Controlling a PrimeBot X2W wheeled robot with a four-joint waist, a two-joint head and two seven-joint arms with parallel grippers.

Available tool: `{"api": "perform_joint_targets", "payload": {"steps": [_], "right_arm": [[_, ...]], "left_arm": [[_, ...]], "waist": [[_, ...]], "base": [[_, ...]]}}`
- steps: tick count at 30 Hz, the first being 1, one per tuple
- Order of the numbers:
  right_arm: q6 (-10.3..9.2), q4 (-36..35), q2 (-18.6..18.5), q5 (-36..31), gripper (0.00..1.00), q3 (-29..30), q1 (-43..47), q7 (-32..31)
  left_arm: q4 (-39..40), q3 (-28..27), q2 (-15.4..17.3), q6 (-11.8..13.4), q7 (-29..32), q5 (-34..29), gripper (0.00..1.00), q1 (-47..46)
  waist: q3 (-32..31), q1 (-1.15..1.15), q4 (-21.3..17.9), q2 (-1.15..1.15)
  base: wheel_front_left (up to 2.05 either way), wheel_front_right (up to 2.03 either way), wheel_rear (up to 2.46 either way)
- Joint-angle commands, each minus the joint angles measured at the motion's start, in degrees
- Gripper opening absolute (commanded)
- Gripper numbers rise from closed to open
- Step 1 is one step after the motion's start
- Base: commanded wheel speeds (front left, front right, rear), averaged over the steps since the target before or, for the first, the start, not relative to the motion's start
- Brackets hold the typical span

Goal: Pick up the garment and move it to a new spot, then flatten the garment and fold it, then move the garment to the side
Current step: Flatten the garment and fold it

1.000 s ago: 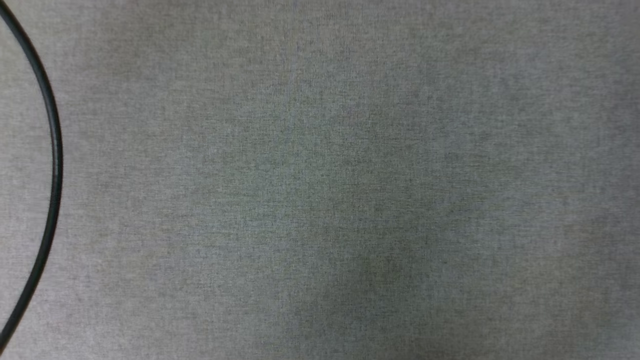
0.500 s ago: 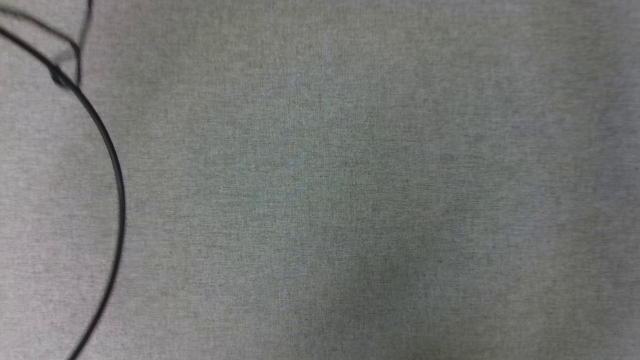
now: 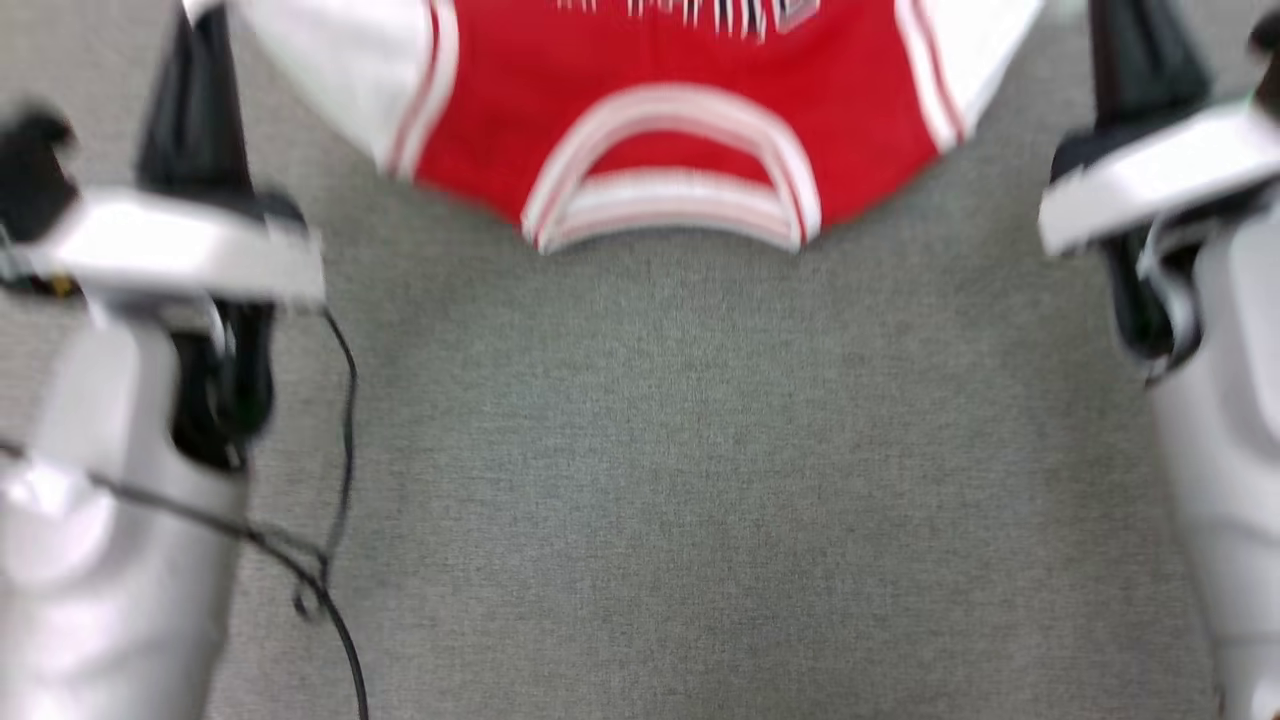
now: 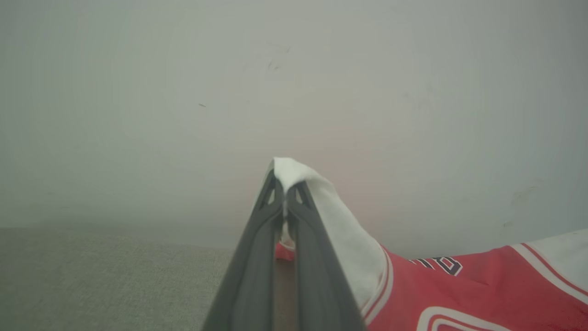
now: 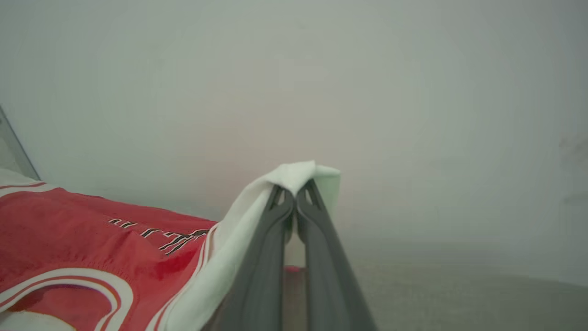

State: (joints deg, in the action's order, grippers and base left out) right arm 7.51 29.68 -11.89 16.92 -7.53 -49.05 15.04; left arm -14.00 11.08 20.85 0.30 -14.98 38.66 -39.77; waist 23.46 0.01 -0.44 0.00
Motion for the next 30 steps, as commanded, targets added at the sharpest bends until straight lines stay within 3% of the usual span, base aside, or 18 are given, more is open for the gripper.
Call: {"api": "perform_joint_targets", "payload": {"steps": [1,6,13,30], "right_arm": [[-0.06,-0.8,0.2,0.1,0.00,0.3,2.6,0.2],[-0.06,-4.2,0.5,0.7,0.00,0.9,16.5,0.2],[-0.06,-7.7,0.1,1.6,0.00,2.0,30.1,-0.5],[-0.06,-18.5,-0.1,0.2,0.00,10.4,56.5,-7.2]], "left_arm": [[1.1,-1.1,-0.6,0.2,-0.3,-0.6,0.00,2.6],[5.4,-5.7,-4.1,0.0,-0.3,-3.1,0.00,18.8],[6.9,-8.7,-6.8,-0.4,-0.3,-3.4,0.00,33.2],[4.1,-11.1,-10.7,-0.2,-0.3,-1.3,0.00,52.3]], "waist": [[-3.7,-0.01,0.3,0.00],[-10.0,-0.01,0.4,0.00],[-15.8,-0.01,0.4,0.00],[-22.5,-0.01,0.0,0.00]], "base": [[0.00,0.00,0.00],[0.00,0.00,0.00],[0.00,0.00,0.00],[0.00,0.00,0.00]]}}
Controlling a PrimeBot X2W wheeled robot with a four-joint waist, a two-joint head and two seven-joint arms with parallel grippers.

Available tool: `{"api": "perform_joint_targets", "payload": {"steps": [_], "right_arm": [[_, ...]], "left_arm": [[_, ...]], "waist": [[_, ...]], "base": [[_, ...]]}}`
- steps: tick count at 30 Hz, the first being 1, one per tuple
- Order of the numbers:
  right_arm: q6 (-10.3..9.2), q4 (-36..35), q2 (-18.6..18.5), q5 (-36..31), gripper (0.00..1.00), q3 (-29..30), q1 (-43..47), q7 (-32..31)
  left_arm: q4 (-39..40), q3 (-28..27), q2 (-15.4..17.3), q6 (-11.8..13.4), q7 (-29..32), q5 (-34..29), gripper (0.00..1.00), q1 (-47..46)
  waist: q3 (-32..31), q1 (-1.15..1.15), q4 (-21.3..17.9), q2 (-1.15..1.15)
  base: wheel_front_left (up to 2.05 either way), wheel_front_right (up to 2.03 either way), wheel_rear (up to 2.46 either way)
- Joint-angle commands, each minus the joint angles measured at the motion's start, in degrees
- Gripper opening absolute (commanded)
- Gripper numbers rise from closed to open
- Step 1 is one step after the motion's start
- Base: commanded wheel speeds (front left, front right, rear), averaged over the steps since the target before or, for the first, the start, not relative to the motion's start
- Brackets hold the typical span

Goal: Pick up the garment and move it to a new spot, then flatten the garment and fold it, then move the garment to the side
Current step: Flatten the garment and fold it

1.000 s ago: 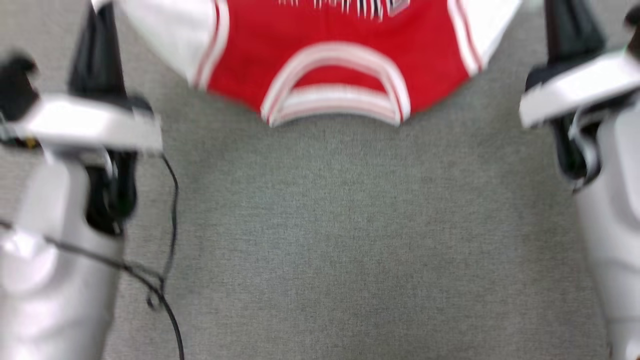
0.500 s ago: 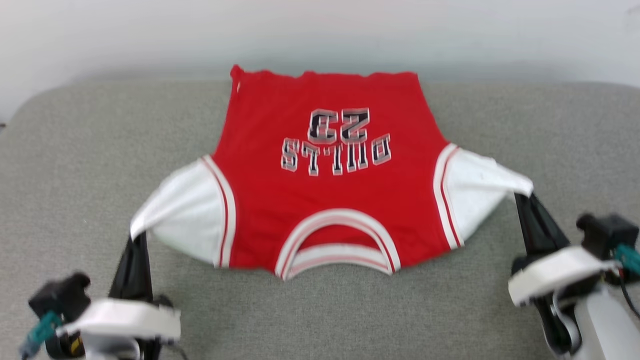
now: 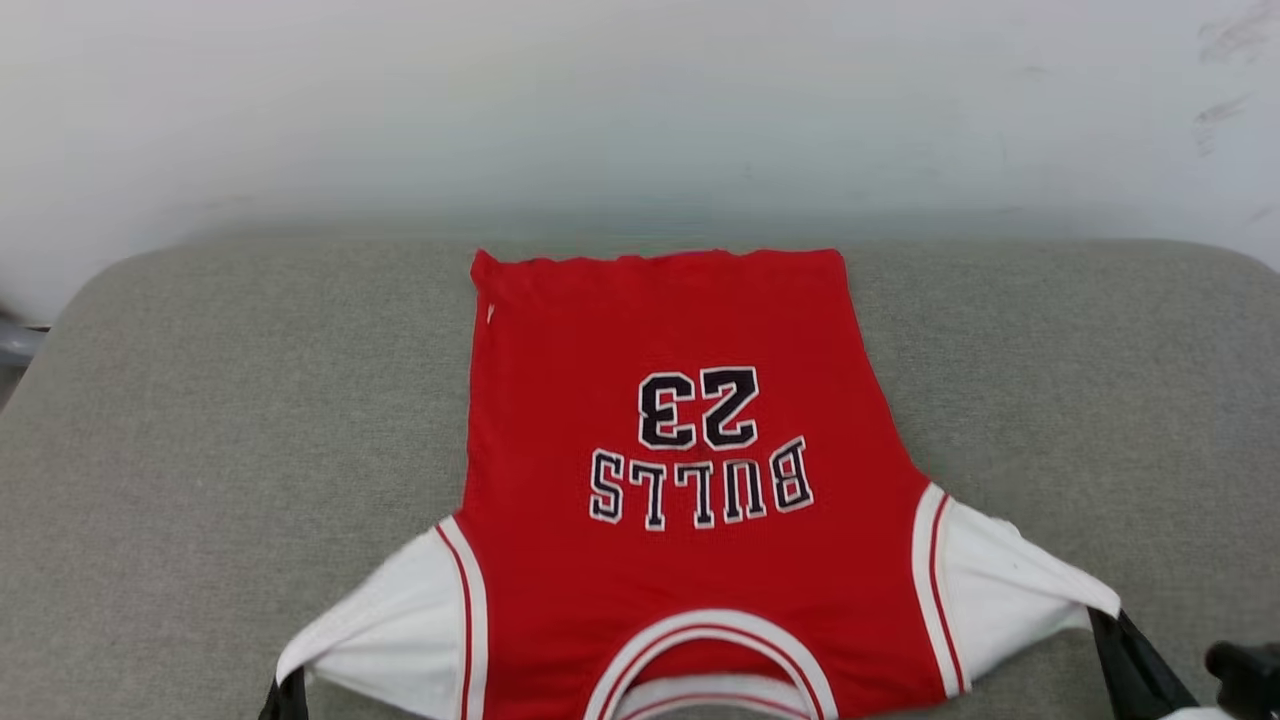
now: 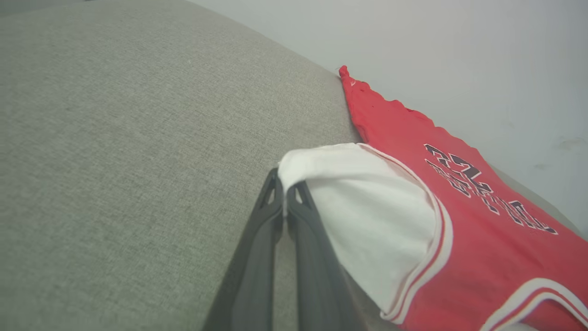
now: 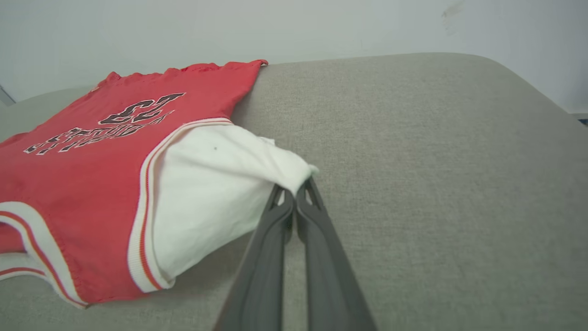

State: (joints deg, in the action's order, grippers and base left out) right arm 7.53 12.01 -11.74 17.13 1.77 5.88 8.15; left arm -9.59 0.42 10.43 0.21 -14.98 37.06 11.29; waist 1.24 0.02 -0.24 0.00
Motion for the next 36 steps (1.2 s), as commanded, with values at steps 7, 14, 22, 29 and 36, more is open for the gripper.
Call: {"api": "perform_joint_targets", "payload": {"steps": [7,14,22,29,36], "right_arm": [[-0.09,-1.5,-0.3,0.2,0.00,4.0,7.7,-2.1],[-0.09,-0.1,0.8,0.4,0.00,4.9,11.1,-3.2],[-0.09,-2.5,1.3,1.4,1.00,4.4,7.0,-3.8],[-0.08,-10.5,-2.1,0.9,1.00,6.7,-0.8,-3.9],[-0.07,-16.2,-8.8,-0.1,1.00,5.1,-18.0,-10.0]], "left_arm": [[-2.0,-0.4,-1.4,-0.2,-0.3,0.2,0.00,4.8],[-4.1,-0.3,-2.5,-0.7,-0.3,-0.5,0.00,5.0],[-4.0,0.1,-3.0,-1.7,-0.3,-1.9,0.00,3.1],[-1.7,1.1,-3.7,-2.5,-0.2,-3.9,0.00,0.8],[1.3,2.2,-4.6,-3.2,-0.2,-5.6,0.00,-3.2]], "waist": [[-1.1,-0.02,0.0,0.00],[-1.4,-0.02,0.3,0.00],[-1.1,-0.02,0.4,0.00],[1.3,-0.02,2.4,0.00],[7.0,-0.02,5.8,0.00]], "base": [[0.00,0.00,0.00],[0.00,0.00,0.00],[0.00,0.00,0.00],[0.00,0.00,0.00],[0.00,0.00,0.00]]}}
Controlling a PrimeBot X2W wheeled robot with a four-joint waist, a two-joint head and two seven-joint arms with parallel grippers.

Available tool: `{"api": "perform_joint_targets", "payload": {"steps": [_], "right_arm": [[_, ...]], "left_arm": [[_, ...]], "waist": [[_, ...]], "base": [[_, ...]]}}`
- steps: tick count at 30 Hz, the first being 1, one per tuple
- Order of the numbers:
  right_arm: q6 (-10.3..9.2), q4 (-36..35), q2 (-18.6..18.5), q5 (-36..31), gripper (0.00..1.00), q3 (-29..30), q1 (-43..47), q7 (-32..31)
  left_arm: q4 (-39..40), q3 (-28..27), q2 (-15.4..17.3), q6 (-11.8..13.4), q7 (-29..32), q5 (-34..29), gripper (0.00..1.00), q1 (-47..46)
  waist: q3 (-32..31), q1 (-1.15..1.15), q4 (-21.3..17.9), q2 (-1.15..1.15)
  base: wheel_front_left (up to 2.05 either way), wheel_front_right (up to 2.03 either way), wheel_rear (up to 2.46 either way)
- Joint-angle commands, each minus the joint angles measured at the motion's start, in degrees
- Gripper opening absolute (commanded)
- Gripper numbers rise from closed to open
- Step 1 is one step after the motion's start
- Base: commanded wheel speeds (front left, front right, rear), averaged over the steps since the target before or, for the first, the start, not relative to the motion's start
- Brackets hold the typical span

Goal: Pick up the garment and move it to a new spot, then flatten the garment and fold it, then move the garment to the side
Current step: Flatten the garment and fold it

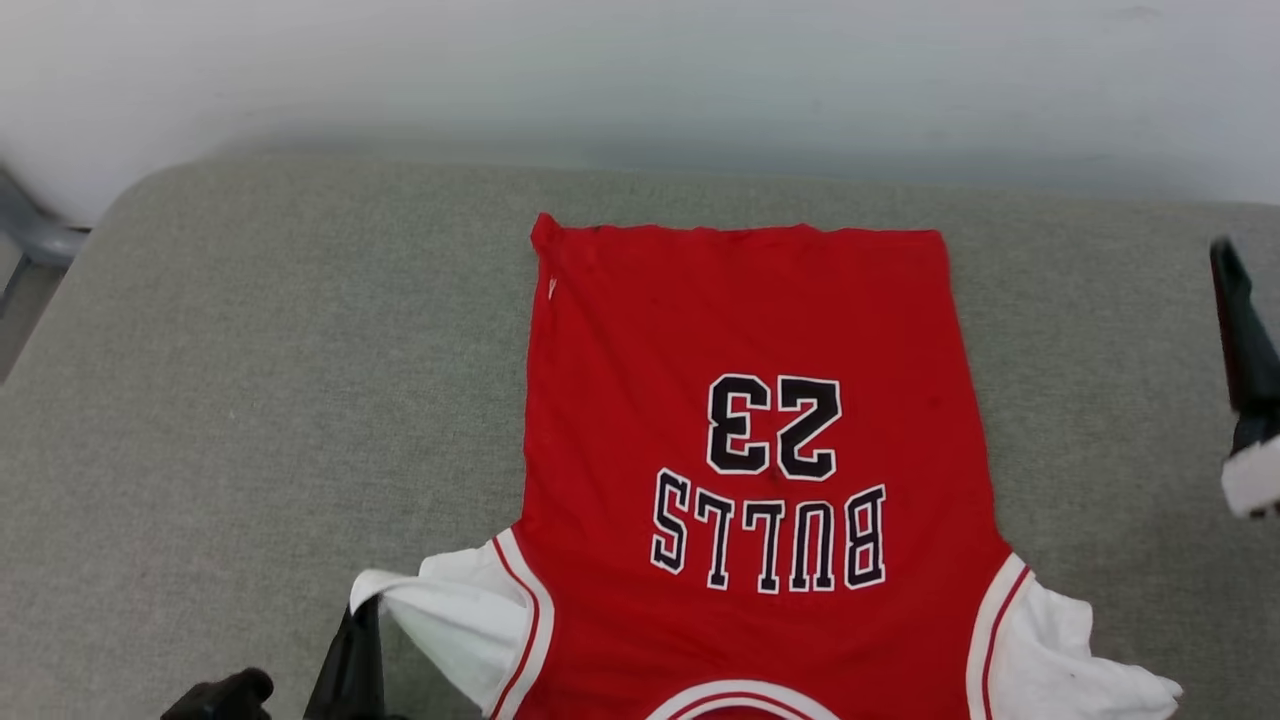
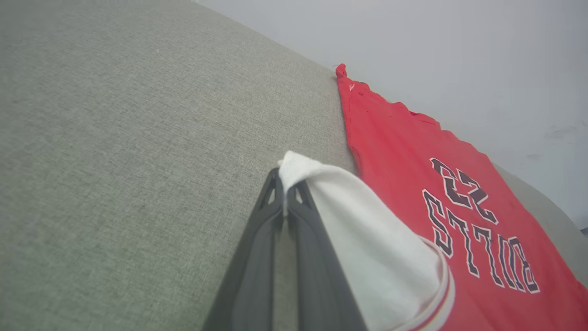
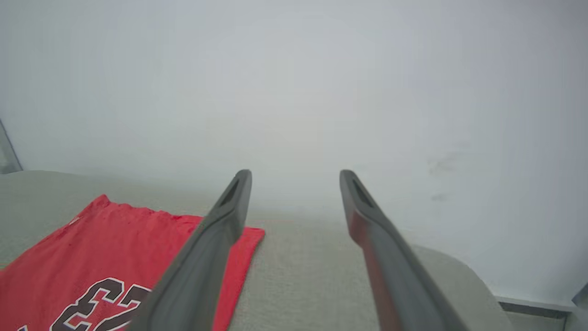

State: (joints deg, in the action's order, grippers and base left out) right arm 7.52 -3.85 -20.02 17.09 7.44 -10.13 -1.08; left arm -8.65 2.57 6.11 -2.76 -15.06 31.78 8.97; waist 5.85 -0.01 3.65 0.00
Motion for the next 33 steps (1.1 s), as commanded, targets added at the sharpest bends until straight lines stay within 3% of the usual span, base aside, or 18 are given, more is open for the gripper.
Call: {"api": "perform_joint_targets", "payload": {"steps": [1,6,13,21,33], "right_arm": [[-0.07,-0.5,-1.4,-0.2,1.00,-1.4,-4.9,-2.1],[-0.07,3.1,-4.5,0.0,1.00,-5.6,-19.7,-11.2],[-0.07,16.0,-8.7,2.3,1.00,-12.1,-36.2,-30.4],[-0.07,29.1,-11.7,4.8,1.00,-18.7,-46.2,-50.1],[-0.05,38.5,-12.4,3.4,1.00,-23.2,-47.6,-58.0]], "left_arm": [[0.7,0.2,-0.5,-0.4,-0.2,-0.5,0.00,-1.6],[2.3,1.5,-1.5,-1.3,-0.2,-1.7,0.00,-5.3],[4.1,3.3,-2.8,-2.4,-0.2,-2.3,0.00,-9.1],[5.1,5.7,-3.3,-3.1,-0.2,-0.6,0.00,-13.0],[6.2,8.2,-3.3,-2.2,-0.2,1.7,0.00,-16.8]], "waist": [[3.2,0.01,2.4,0.00],[8.2,0.01,5.9,0.00],[14.7,0.01,9.9,0.00],[21.2,0.01,13.2,0.00],[27.7,0.01,15.2,0.00]], "base": [[0.00,0.00,0.00],[0.00,0.00,0.00],[0.00,0.00,0.00],[0.00,0.00,0.00],[0.00,0.00,0.00]]}}
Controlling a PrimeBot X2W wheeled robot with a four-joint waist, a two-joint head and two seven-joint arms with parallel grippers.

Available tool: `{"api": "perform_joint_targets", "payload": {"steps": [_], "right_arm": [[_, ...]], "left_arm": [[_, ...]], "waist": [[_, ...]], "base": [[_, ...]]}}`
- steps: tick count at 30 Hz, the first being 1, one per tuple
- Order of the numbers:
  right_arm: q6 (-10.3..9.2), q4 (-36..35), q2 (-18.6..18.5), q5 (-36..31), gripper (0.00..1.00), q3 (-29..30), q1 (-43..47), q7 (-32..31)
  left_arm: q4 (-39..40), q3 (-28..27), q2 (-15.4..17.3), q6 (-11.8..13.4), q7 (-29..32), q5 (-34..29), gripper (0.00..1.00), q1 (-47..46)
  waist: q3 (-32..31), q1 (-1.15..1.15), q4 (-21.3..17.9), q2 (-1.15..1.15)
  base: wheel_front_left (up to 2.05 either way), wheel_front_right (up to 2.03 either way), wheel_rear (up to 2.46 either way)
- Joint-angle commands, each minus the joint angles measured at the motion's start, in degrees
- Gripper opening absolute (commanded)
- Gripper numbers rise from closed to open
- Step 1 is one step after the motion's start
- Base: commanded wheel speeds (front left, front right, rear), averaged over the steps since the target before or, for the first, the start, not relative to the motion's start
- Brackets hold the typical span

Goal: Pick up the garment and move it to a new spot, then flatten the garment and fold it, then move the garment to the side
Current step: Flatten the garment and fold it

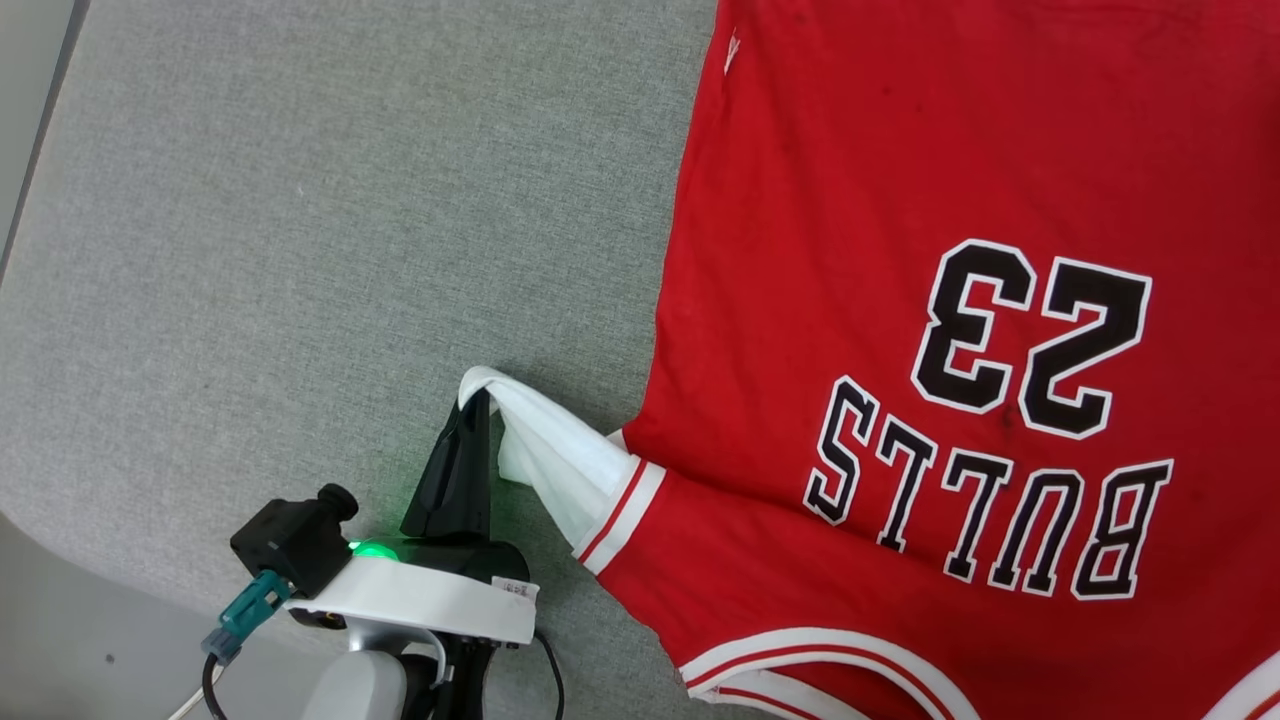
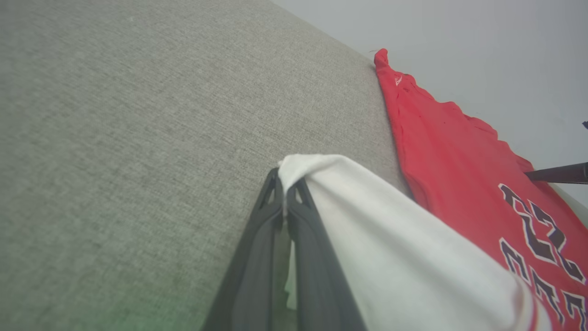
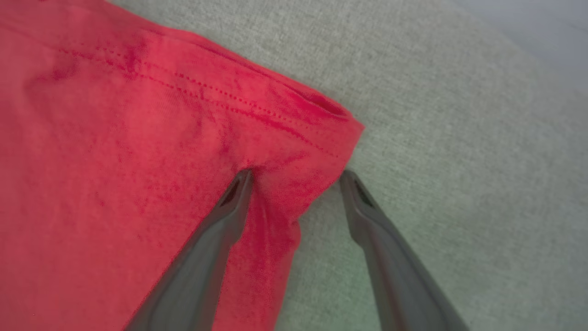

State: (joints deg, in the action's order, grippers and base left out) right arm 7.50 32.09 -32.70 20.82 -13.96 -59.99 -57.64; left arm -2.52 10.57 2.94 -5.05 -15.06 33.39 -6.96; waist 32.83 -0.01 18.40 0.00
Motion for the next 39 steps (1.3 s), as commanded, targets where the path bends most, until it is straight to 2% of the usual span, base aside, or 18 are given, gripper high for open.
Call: {"api": "perform_joint_targets", "payload": {"steps": [1,3,4,5,6,12,15,23,30,39], "right_arm": [[-0.03,3.3,0.2,-0.3,1.00,-2.2,2.6,-1.9],[-0.03,4.5,-0.4,0.2,1.00,-2.8,3.0,-2.9],[-0.03,4.7,-0.7,0.1,0.46,-2.9,3.0,-2.6],[-0.05,4.8,-1.1,-0.1,0.33,-2.9,2.6,-2.1],[-0.06,5.0,-1.5,0.1,0.00,-2.7,2.3,-1.7],[-0.06,4.1,-1.1,0.5,0.00,-1.7,-0.3,3.2],[-0.04,3.7,1.1,3.7,0.00,0.1,-1.6,7.1],[-0.05,-0.2,-0.1,8.0,0.00,-3.7,2.3,15.3],[-0.05,-9.1,-4.5,12.3,0.00,-6.7,13.2,21.8],[-0.05,-22.4,-10.3,16.1,0.00,-2.4,37.5,24.5]], "left_arm": [[0.0,0.3,-0.1,0.2,-0.2,0.1,0.00,-0.9],[-0.2,0.7,-0.1,0.3,-0.2,0.3,0.00,-1.1],[-0.2,0.8,-0.1,0.4,-0.2,0.4,0.00,-1.2],[-0.3,1.0,-0.1,0.3,-0.2,0.5,0.00,-1.2],[-0.5,1.0,-0.1,0.4,-0.2,0.4,0.00,-1.3],[-1.2,0.2,-0.1,0.5,-0.2,0.0,0.00,-0.4],[-1.7,-0.5,-0.1,0.4,-0.2,-0.7,0.00,0.6],[-2.6,-3.0,-0.1,0.4,-0.2,-2.7,0.00,3.9],[-4.1,-4.9,0.0,0.6,-0.2,-4.3,0.00,7.3],[-4.6,-7.9,-0.1,0.9,-0.2,-6.0,0.00,11.2]], "waist": [[0.9,0.01,0.5,0.00],[1.0,0.01,0.5,0.00],[1.0,0.01,0.5,0.00],[0.9,0.01,0.5,0.00],[0.8,0.01,0.5,0.00],[-1.5,0.01,-0.5,0.00],[-3.7,0.01,-1.7,0.00],[-10.4,0.01,-5.8,0.00],[-16.0,0.01,-9.1,0.00],[-21.5,0.01,-12.5,0.00]], "base": [[0.00,0.00,0.00],[0.00,0.00,0.00],[0.00,0.00,0.00],[0.00,0.00,0.00],[0.00,0.00,0.00],[0.00,0.00,0.00],[0.00,0.00,0.00],[0.00,0.00,0.00],[0.00,0.00,0.00],[0.00,0.00,0.00]]}}
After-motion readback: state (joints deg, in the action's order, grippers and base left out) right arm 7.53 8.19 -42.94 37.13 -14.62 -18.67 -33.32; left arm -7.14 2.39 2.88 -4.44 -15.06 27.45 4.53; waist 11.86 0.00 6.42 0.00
